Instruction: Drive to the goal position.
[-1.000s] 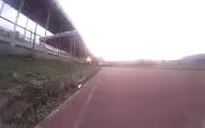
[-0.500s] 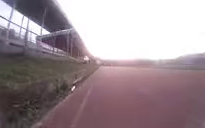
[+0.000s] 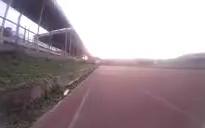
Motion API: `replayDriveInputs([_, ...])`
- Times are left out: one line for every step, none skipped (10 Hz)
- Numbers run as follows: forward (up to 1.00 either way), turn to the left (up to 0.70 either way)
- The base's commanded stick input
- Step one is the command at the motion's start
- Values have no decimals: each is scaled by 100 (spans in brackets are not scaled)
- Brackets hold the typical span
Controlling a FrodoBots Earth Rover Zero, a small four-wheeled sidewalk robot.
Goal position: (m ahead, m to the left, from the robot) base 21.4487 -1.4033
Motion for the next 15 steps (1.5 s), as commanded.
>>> replayDriveInputs([70, 0])
replayDriveInputs([70, 0])
replayDriveInputs([70, 0])
replayDriveInputs([70, 0])
replayDriveInputs([70, 0])
replayDriveInputs([70, 0])
replayDriveInputs([70, 0])
replayDriveInputs([70, 0])
replayDriveInputs([70, 0])
replayDriveInputs([70, 0])
replayDriveInputs([70, -2])
replayDriveInputs([70, -14])
replayDriveInputs([70, -26])
replayDriveInputs([70, -30])
replayDriveInputs([70, -13])
